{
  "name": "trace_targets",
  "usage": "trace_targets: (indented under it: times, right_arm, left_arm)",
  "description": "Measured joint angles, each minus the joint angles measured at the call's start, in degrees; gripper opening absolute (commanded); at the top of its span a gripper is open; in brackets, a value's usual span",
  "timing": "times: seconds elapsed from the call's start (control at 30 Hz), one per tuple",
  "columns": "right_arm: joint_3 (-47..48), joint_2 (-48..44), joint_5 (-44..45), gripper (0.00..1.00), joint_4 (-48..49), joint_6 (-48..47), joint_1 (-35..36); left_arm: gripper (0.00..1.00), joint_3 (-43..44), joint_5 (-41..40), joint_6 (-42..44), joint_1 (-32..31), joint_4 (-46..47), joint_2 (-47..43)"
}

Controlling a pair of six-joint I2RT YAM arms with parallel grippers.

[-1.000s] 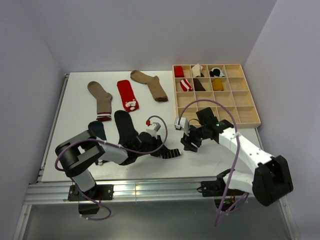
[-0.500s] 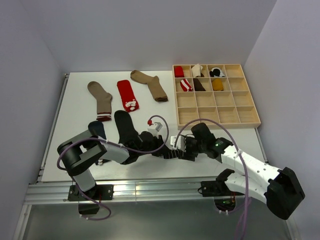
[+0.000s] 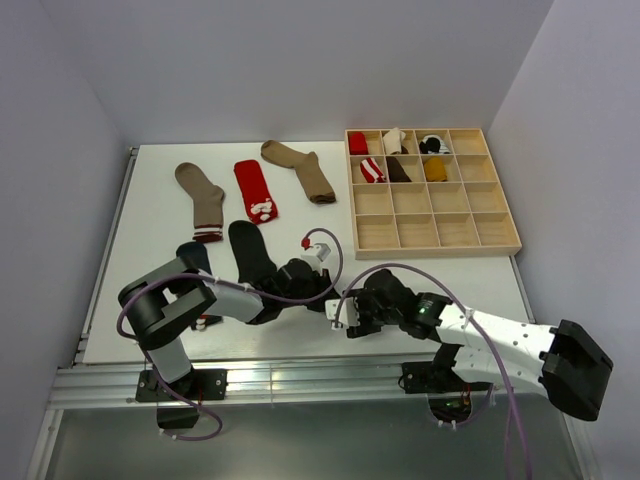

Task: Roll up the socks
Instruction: Roll the sock at the center of the board.

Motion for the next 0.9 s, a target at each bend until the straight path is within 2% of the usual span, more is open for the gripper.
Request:
trace_targets:
  times: [0.47, 0.9]
  right_arm:
    - [-0.15, 8.2, 5.64, 0.58, 3.63, -1.51, 3.39]
    - [2.6, 13.53, 6.16, 0.52, 4.46, -1.84, 3.76]
  left_arm:
    - [0.0, 2.19, 4.9, 0.5, 1.14, -3.04, 0.9]
    - [0.0, 7.91, 13.29, 0.9, 4.26, -12.61, 2.93]
